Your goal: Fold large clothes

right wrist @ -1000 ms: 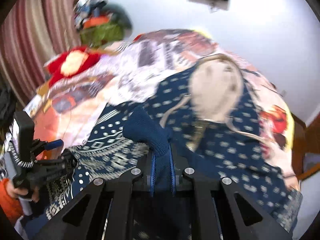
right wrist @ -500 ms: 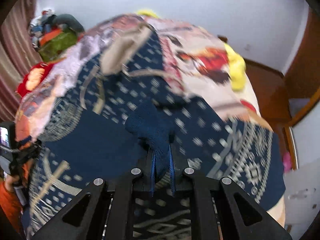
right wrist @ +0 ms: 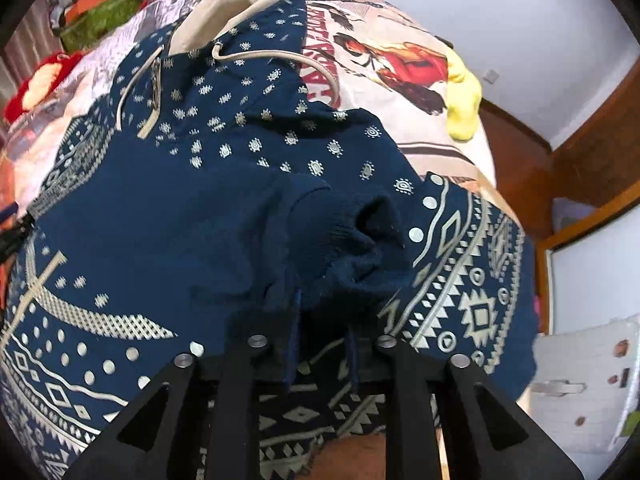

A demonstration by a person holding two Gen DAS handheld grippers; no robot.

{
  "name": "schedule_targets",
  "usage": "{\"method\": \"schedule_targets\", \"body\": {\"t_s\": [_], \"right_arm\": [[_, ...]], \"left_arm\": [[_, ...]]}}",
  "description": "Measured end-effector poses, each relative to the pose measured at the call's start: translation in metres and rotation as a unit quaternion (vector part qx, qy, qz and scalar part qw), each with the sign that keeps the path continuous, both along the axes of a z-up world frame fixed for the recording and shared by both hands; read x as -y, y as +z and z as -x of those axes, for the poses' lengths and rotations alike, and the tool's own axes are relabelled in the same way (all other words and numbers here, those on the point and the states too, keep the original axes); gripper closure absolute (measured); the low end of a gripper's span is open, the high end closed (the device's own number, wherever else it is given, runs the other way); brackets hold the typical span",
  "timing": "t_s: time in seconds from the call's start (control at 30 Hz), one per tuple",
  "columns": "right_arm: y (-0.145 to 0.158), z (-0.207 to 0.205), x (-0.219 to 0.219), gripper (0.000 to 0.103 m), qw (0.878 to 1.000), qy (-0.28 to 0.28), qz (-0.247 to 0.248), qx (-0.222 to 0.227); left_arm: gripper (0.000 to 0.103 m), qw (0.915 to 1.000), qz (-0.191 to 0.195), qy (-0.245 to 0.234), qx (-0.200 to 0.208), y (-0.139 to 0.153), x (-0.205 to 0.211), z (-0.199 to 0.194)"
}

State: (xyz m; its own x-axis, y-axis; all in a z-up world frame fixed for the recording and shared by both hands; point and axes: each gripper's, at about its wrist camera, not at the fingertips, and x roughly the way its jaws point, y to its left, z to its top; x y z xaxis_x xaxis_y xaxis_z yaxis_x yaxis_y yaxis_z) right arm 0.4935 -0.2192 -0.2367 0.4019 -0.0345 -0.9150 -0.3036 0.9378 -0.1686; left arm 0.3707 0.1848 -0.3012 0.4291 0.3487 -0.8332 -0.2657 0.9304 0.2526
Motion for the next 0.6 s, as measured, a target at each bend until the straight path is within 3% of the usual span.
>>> {"method": "schedule_targets", "body": {"t_s": [0.07, 0.13, 0.17, 0.2, 0.3, 0.43, 0.6], "right_arm": [[0.003, 0.003, 0.006, 0.072, 1.0, -0.011, 0.001, 0.002], [0.005, 0.006, 0.013, 0.042, 1.0, -0.021, 0.006, 0.003], [0.007, 0.009, 0.018, 0.015, 0.999, -0.036, 0.034, 0.015], [0.009, 0.011, 0.022, 0.012, 0.998, -0.039, 0.046, 0.025], [0.021, 0.024, 0.045, 0.012, 0.998, -0.042, 0.022, 0.037], [0.041, 0.038, 0.083, 0.012, 0.996, -0.076, -0.017, 0.05], [0.065, 0.054, 0.15, 0.011, 0.978, -0.154, -0.13, 0.049]], "left_arm": [[0.04, 1.0, -0.003, -0.001, -0.004, 0.0, 0.0, 0.0], [0.04, 1.0, -0.004, -0.001, -0.007, 0.0, 0.0, 0.0], [0.041, 0.9999, -0.003, 0.0, -0.01, 0.001, 0.0, 0.0], [0.041, 0.9999, -0.001, 0.001, -0.013, 0.002, 0.0, 0.001], [0.041, 0.9998, 0.014, -0.003, -0.013, 0.013, -0.001, 0.01], [0.041, 0.9992, 0.022, -0.026, 0.022, 0.054, 0.005, 0.026], [0.039, 0.9961, 0.037, -0.045, 0.066, 0.107, 0.019, 0.026]]}}
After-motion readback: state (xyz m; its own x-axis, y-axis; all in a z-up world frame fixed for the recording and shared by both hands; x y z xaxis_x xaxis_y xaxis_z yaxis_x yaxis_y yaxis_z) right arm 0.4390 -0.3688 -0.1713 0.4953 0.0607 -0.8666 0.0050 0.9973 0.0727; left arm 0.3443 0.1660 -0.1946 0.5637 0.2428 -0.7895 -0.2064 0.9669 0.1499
